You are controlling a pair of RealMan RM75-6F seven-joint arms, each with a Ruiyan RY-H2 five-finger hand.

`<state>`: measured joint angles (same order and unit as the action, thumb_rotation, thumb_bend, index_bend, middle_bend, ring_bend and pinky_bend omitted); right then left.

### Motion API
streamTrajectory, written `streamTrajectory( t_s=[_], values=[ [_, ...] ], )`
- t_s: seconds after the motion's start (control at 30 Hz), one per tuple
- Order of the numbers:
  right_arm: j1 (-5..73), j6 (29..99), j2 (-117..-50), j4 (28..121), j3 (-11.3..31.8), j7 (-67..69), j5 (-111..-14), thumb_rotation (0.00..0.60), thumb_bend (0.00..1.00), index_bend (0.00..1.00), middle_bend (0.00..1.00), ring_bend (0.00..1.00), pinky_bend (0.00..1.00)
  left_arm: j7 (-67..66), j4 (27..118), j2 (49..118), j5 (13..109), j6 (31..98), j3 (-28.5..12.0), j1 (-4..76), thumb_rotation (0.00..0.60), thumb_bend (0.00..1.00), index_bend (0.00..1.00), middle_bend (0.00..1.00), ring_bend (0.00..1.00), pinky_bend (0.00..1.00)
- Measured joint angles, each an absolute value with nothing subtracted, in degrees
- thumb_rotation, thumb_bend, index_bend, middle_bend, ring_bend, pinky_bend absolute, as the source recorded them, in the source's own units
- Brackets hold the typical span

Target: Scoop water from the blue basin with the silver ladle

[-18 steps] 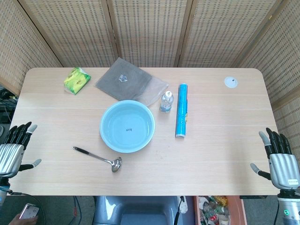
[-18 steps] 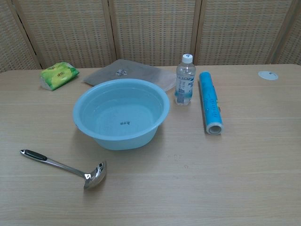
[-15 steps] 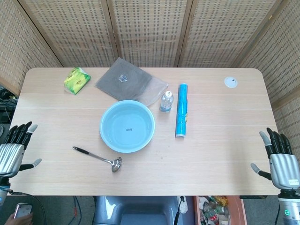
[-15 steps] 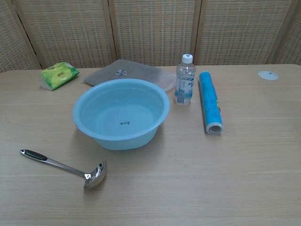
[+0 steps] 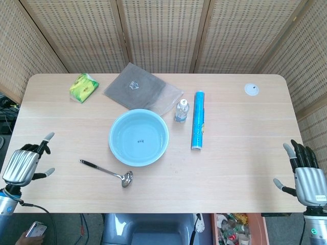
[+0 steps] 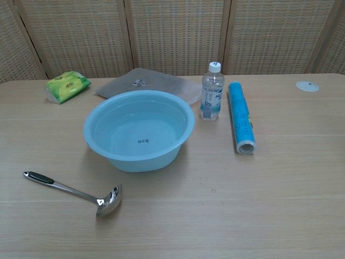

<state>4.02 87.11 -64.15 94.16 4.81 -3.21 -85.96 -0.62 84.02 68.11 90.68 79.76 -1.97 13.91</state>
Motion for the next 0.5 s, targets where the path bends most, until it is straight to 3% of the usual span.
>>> streamTrajectory(
  t_s=[0.1, 0.27, 0.4, 0.5],
  values=[
    [4.3, 86.4, -64.3, 94.2, 4.9, -3.6, -85.4, 0.600, 0.00, 0.00, 0.00, 0.00, 0.00, 1.8, 77.3, 70.6, 93.1, 78.9, -1.9, 16.1, 0.600, 0.03, 0.02, 1.00, 1.00, 1.00],
    [4.7, 85.3, -64.5, 94.5, 5.1, -4.0, -84.6, 0.600, 0.00, 0.00, 0.00, 0.00, 0.00, 5.0, 67.4, 74.2, 97.3, 73.5, -0.7, 21.5, 0.600, 0.04, 0.12, 1.00, 1.00, 1.00],
    [5.0, 84.6, -64.7, 94.6, 5.3, -4.3, -83.5, 0.600, 0.00, 0.00, 0.00, 0.00, 0.00, 6.9, 64.1, 76.1, 98.5, 68.1, 0.6, 24.7, 0.600, 0.04, 0.24, 1.00, 1.00, 1.00],
    [5.1, 84.1, -64.8, 94.5, 5.6, -4.7, -82.5, 0.600, 0.00, 0.00, 0.00, 0.00, 0.00, 9.0, 62.3, 77.7, 98.6, 64.8, 1.5, 26.4, 0.600, 0.11, 0.33, 1.00, 1.00, 1.00]
  ],
)
